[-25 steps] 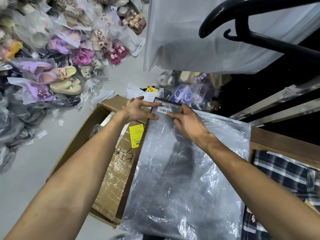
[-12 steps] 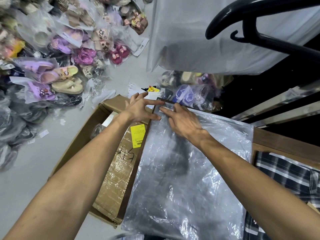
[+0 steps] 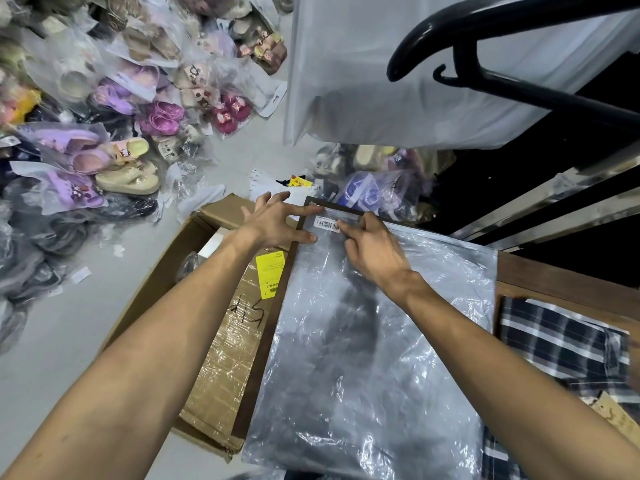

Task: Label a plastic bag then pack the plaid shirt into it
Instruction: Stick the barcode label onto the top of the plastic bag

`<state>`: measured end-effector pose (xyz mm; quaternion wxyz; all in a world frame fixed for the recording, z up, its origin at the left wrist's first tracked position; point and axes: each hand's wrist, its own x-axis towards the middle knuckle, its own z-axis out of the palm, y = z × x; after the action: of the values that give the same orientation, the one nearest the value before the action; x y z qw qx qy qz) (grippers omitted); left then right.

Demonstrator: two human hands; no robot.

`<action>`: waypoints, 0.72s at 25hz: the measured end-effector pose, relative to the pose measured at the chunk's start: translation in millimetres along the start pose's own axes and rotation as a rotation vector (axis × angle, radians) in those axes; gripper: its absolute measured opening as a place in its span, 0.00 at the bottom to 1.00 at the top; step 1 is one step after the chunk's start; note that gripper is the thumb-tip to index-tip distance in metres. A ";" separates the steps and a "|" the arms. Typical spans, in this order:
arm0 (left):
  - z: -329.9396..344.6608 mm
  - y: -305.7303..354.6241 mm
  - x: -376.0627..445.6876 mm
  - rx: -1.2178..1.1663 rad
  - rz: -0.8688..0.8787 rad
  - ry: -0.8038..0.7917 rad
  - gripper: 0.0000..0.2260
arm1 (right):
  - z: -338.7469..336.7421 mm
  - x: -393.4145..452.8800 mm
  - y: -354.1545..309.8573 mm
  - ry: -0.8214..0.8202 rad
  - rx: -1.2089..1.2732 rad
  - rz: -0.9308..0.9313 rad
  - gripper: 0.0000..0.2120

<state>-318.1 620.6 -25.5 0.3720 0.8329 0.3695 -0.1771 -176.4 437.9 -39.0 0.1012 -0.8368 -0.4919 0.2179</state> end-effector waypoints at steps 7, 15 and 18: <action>0.4 4.2 -1.3 0.010 -0.023 0.014 0.29 | 21.0 -14.7 -19.5 0.209 -0.240 0.009 0.19; 1.4 11.5 -1.2 0.136 -0.044 0.018 0.27 | 9.7 -9.0 -28.8 0.102 -0.255 0.004 0.23; -2.8 22.3 -7.2 0.269 -0.062 0.016 0.28 | 5.4 -7.0 -20.9 0.071 -0.272 -0.021 0.22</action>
<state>-306.2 609.2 -8.6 0.2484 0.8648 0.3711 -0.2296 -198.1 441.9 -33.9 0.0067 -0.8448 -0.5218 0.1184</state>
